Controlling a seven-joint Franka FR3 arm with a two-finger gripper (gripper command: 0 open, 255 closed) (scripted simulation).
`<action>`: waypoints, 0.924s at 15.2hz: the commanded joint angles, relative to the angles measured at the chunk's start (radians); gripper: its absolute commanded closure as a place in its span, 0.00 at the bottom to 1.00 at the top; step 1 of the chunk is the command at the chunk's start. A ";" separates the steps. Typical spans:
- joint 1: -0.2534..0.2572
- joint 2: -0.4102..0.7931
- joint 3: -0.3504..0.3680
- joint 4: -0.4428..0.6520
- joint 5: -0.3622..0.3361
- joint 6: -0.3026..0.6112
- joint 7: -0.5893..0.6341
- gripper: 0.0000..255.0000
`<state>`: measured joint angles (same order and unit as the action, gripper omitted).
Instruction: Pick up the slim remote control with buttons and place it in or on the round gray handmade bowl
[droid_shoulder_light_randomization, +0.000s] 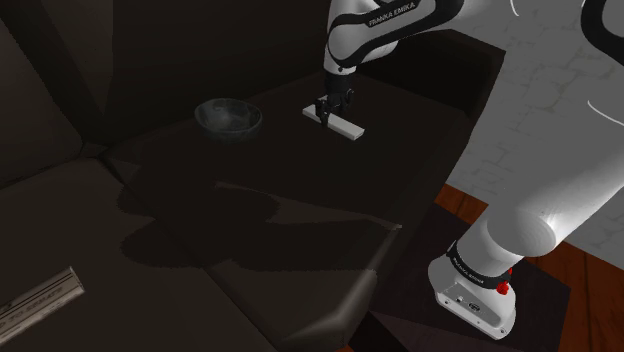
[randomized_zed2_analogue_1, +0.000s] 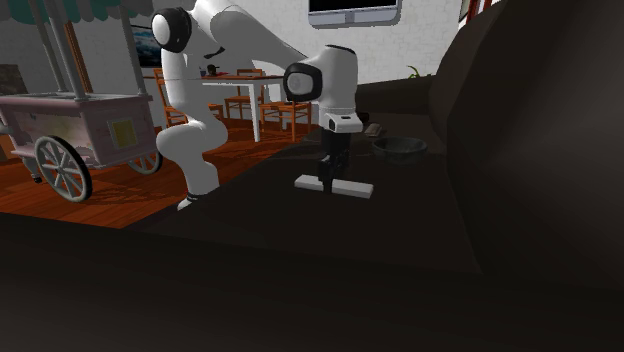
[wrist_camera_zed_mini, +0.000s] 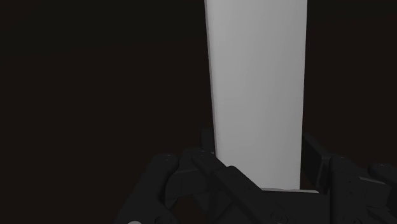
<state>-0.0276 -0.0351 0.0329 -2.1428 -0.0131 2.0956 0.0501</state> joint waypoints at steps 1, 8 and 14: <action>-0.001 0.001 -0.001 -0.001 -0.001 0.000 0.000 1.00; -0.001 -0.027 -0.001 0.049 0.001 -0.079 -0.001 1.00; -0.001 -0.047 -0.001 0.109 0.002 -0.158 -0.003 1.00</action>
<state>-0.0275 -0.0769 0.0329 -2.0408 -0.0115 1.9495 0.0495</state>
